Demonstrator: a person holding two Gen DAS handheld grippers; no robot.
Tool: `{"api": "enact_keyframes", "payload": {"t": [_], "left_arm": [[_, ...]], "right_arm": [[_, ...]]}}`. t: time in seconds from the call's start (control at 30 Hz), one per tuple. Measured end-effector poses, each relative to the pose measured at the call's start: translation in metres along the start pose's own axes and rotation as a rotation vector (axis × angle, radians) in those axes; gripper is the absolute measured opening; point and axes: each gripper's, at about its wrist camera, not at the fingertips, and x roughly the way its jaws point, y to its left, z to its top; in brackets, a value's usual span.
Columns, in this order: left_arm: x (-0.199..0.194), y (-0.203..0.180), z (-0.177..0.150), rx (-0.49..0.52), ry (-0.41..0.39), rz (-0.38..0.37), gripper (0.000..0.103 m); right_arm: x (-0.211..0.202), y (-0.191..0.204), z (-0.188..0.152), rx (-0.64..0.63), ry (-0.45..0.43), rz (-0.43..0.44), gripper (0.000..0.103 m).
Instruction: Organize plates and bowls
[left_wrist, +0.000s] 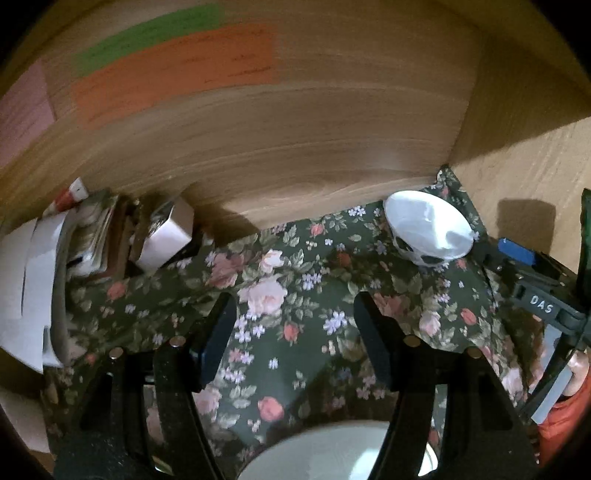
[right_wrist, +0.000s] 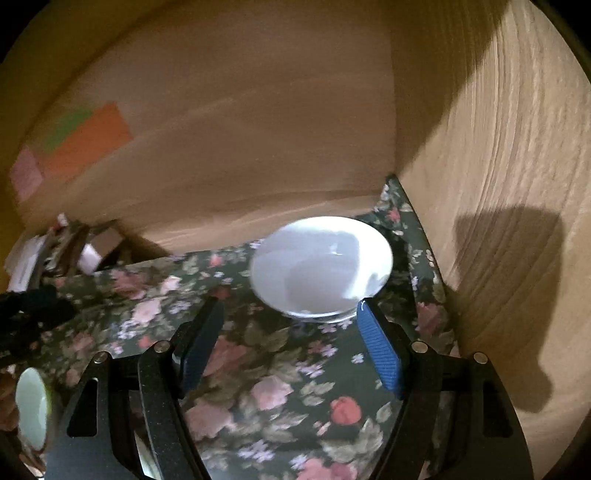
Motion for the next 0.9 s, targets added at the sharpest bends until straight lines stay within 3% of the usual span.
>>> {"api": "enact_keyframes", "payload": {"t": [0.47, 0.57, 0.9], "left_arm": [[0.054, -0.028, 0.021, 0.045, 0.074, -0.012, 0.066], [0.060, -0.030, 0.021, 0.055, 0.087, -0.021, 0.066], [0.076, -0.034, 0.026, 0.068, 0.099, -0.042, 0.066]], "right_arm": [[0.055, -0.035, 0.006, 0.069, 0.090, -0.091, 0.070], [0.063, -0.039, 0.007, 0.072, 0.113, -0.105, 0.051], [0.083, -0.052, 0.011, 0.107, 0.172, -0.048, 0.032]]}}
